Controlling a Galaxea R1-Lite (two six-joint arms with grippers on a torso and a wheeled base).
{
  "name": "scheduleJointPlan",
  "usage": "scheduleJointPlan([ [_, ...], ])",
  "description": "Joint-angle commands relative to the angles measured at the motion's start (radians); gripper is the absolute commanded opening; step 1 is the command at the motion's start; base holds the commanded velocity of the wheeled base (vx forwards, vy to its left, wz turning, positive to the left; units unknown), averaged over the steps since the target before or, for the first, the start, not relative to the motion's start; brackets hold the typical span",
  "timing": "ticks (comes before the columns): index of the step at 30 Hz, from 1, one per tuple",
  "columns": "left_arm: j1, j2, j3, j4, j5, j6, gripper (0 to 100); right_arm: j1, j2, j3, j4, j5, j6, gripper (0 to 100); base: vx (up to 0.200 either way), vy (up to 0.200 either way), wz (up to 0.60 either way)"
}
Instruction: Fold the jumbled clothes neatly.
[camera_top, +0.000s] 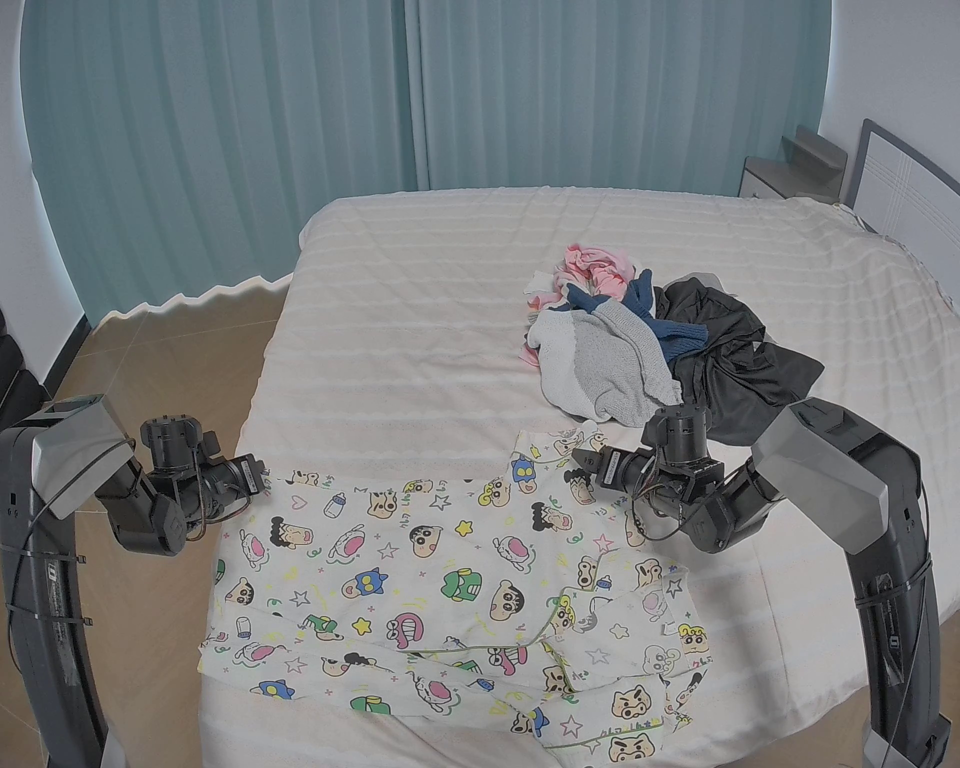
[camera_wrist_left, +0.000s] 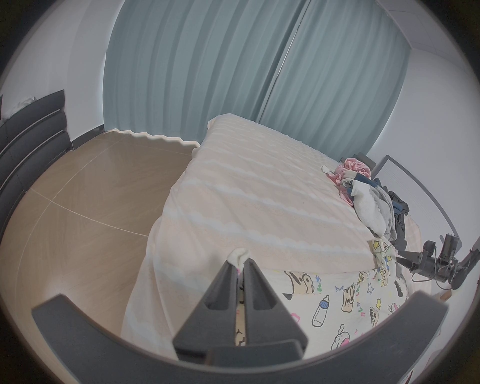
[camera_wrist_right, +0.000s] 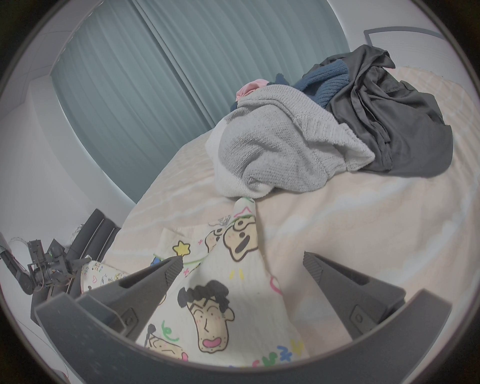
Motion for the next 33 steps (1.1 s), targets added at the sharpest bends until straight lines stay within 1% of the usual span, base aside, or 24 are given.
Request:
scheduleJointPlan([
  [1,-0.001,0.001,0.000,0.000,0.000,0.000,0,0.000,-0.009,0.027,0.000,0.015,-0.003,100,0.000,0.000,0.00],
  [5,-0.001,-0.001,-0.001,0.000,-0.002,0.001,0,0.007,-0.009,0.062,-0.024,0.050,-0.019,100,0.000,0.000,0.00],
  [19,-0.001,-0.001,-0.003,0.000,-0.002,0.001,0,0.027,0.027,0.050,-0.033,0.057,-0.029,100,0.000,0.000,0.00],
  [20,-0.001,-0.001,-0.003,0.000,-0.002,0.001,0,0.029,0.027,0.052,-0.033,0.063,-0.028,0,0.000,0.000,0.00],
  [27,-0.001,0.001,-0.001,0.000,0.000,0.001,0,0.030,0.023,0.064,-0.041,0.063,-0.028,0,0.000,0.000,0.00],
  [33,0.001,-0.007,-0.001,-0.002,0.000,0.004,0,0.018,0.014,0.078,-0.084,0.061,-0.025,0,0.000,0.000,0.00],
])
